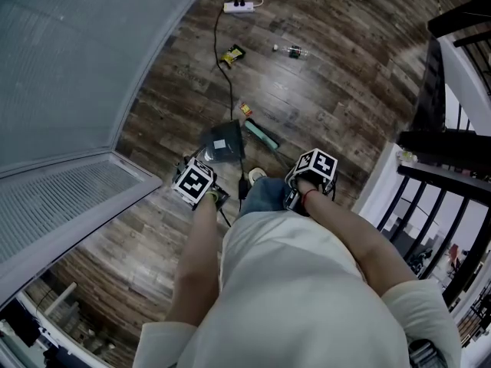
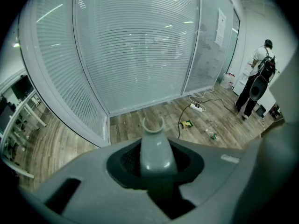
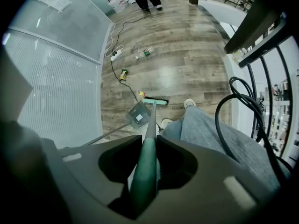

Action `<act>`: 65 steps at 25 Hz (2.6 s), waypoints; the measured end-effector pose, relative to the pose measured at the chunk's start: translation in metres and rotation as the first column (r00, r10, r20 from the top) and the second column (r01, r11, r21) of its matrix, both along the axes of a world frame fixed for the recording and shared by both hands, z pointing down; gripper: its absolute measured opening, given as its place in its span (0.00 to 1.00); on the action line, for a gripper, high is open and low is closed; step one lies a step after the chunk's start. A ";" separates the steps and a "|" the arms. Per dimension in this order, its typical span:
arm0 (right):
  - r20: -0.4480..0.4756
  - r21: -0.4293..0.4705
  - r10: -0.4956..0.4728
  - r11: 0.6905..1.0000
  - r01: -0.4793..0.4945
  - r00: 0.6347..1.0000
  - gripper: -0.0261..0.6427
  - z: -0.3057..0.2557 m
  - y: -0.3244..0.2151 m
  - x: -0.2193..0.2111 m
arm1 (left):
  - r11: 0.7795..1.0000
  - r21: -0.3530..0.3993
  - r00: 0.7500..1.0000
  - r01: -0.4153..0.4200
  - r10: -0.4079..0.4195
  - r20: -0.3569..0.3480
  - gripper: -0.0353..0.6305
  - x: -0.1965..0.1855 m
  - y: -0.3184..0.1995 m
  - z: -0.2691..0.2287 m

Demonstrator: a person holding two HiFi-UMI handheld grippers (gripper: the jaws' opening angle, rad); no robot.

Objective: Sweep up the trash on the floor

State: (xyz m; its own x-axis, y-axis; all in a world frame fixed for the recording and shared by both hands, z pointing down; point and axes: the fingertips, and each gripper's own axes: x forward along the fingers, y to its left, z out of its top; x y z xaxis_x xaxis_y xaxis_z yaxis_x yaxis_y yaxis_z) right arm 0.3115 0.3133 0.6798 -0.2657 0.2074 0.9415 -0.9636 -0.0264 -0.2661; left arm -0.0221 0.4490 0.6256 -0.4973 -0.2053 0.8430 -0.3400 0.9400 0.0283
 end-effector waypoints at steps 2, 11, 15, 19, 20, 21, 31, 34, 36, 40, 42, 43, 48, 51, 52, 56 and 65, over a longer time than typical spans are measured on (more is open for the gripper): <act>0.004 -0.010 -0.024 1.000 0.024 1.000 0.19 0.000 0.006 -0.003 | 1.000 0.000 1.000 -0.001 0.001 -0.001 0.19 0.000 0.000 0.000; 0.041 -0.108 -0.076 0.991 0.080 0.996 0.19 -0.003 0.041 -0.016 | 1.000 0.002 1.000 0.013 -0.013 -0.005 0.19 -0.003 0.002 0.002; 0.057 -0.113 -0.076 0.990 0.082 0.995 0.19 -0.007 0.046 -0.020 | 1.000 0.004 1.000 0.012 -0.012 -0.007 0.18 -0.007 0.004 0.004; 0.105 -0.139 -0.097 0.984 0.112 0.990 0.18 -0.014 0.054 -0.024 | 1.000 0.010 1.000 0.014 -0.014 -0.007 0.19 -0.009 0.009 0.004; 0.119 -0.146 -0.111 0.981 0.128 0.987 0.19 -0.016 0.057 -0.026 | 1.000 0.012 1.000 0.016 -0.016 -0.009 0.18 -0.009 0.010 0.004; 0.133 -0.150 -0.125 0.978 0.145 0.983 0.18 -0.018 0.059 -0.027 | 1.000 0.014 1.000 0.018 -0.018 -0.012 0.18 -0.009 0.012 0.005; 0.147 -0.119 -0.102 0.986 0.120 0.984 0.19 -0.040 0.050 -0.022 | 0.995 0.048 0.996 0.083 -0.081 -0.043 0.19 -0.019 0.029 0.007; 0.134 -0.106 -0.070 0.991 0.084 0.988 0.19 -0.043 0.040 -0.019 | 0.994 0.059 0.994 0.097 -0.094 -0.051 0.19 -0.021 0.032 0.005; 0.131 -0.091 -0.059 0.993 0.071 0.990 0.19 -0.044 0.034 -0.018 | 0.992 0.065 0.993 0.108 -0.104 -0.057 0.19 -0.021 0.034 0.004; 0.145 -0.056 -0.047 0.997 0.055 0.988 0.19 -0.049 0.021 -0.024 | 0.987 0.080 0.989 0.137 -0.131 -0.066 0.19 -0.024 0.039 0.001; 0.157 -0.032 -0.049 0.998 0.054 0.986 0.19 -0.051 0.012 -0.029 | 0.985 0.092 0.988 0.147 -0.141 -0.068 0.19 -0.027 0.038 -0.001; 0.163 -0.019 -0.050 0.998 0.054 0.985 0.19 -0.051 0.007 -0.032 | 0.984 0.098 0.987 0.152 -0.145 -0.070 0.19 -0.028 0.037 -0.001; 0.174 0.037 -0.039 0.999 0.034 0.984 0.19 -0.053 -0.021 -0.041 | 0.974 0.125 0.980 0.191 -0.183 -0.079 0.19 -0.035 0.030 -0.003; 0.165 0.067 -0.033 0.998 0.022 0.986 0.19 -0.052 -0.042 -0.044 | 0.967 0.134 0.975 0.217 -0.207 -0.084 0.19 -0.039 0.021 -0.004; 0.160 0.076 -0.034 0.997 0.022 0.987 0.19 -0.050 -0.049 -0.045 | 0.966 0.134 0.974 0.221 -0.211 -0.085 0.19 -0.040 0.017 -0.003; 0.144 0.097 -0.030 0.995 0.016 0.989 0.19 -0.046 -0.082 -0.047 | 0.962 0.130 0.970 0.239 -0.230 -0.083 0.19 -0.047 0.000 -0.004; 0.091 0.135 -0.043 0.990 0.030 0.995 0.19 -0.036 -0.157 -0.051 | 0.956 0.111 0.962 0.270 -0.263 -0.076 0.19 -0.059 -0.036 -0.004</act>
